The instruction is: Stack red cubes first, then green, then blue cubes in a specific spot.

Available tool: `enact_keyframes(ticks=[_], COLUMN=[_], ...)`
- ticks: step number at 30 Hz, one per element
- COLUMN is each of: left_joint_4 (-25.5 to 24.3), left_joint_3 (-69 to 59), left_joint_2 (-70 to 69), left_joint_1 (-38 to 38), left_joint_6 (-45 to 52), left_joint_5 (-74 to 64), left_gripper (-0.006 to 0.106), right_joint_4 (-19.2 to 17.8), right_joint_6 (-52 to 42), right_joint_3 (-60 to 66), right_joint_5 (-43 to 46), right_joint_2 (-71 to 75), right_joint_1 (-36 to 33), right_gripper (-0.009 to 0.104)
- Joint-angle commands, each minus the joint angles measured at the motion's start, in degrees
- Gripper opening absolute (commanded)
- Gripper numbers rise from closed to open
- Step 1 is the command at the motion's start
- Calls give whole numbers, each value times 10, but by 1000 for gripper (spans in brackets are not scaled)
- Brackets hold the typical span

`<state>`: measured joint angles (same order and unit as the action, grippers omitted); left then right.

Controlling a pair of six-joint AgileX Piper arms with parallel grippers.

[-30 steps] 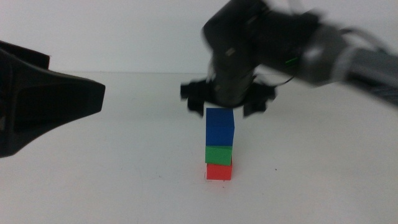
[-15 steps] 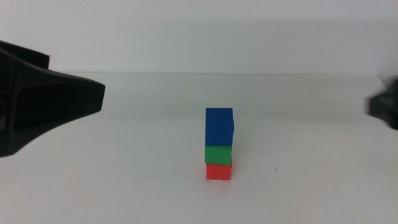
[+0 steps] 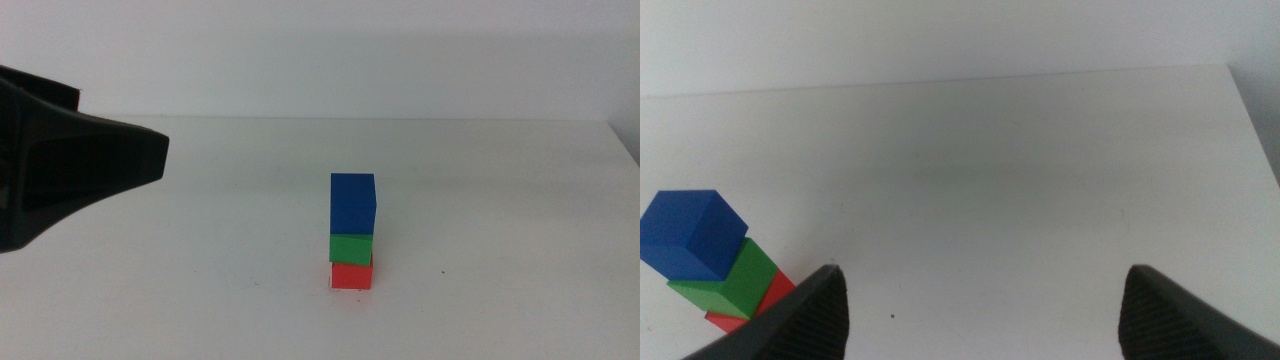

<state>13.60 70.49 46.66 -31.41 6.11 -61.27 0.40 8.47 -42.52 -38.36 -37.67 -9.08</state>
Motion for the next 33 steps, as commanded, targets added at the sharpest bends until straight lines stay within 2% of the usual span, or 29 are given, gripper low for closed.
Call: enact_keyframes(ticks=[1, 7, 10, 16, 19, 26, 33], left_joint_4=[0, -2, -11, -104, -130, -124, -132], left_joint_3=[-1, -8, -45, -201, -257, -334, -344], left_joint_2=[-2, -3, -23, -120, -167, -239, -250], left_joint_1=[0, 0, 10, 112, 177, 287, 309], left_joint_6=[0, 0, 0, -11, -67, -74, -74], left_joint_5=[7, 12, 68, 278, 303, 302, 288], left_gripper=[94, 94, 94, 94, 94, 94, 94], right_joint_4=[2, 2, 2, 0, 0, 0, 0], right_joint_6=[-8, -8, -8, -8, -8, -8, -8], right_joint_3=[4, 4, 4, 4, 4, 4, 4], right_joint_5=[11, 11, 11, 11, 11, 11, 11], right_joint_2=[3, 3, 3, 3, 3, 3, 3], right_joint_1=[5, 5, 5, 5, 5, 5, 5], right_gripper=[90, 90, 90, 90, 90, 90, 89])
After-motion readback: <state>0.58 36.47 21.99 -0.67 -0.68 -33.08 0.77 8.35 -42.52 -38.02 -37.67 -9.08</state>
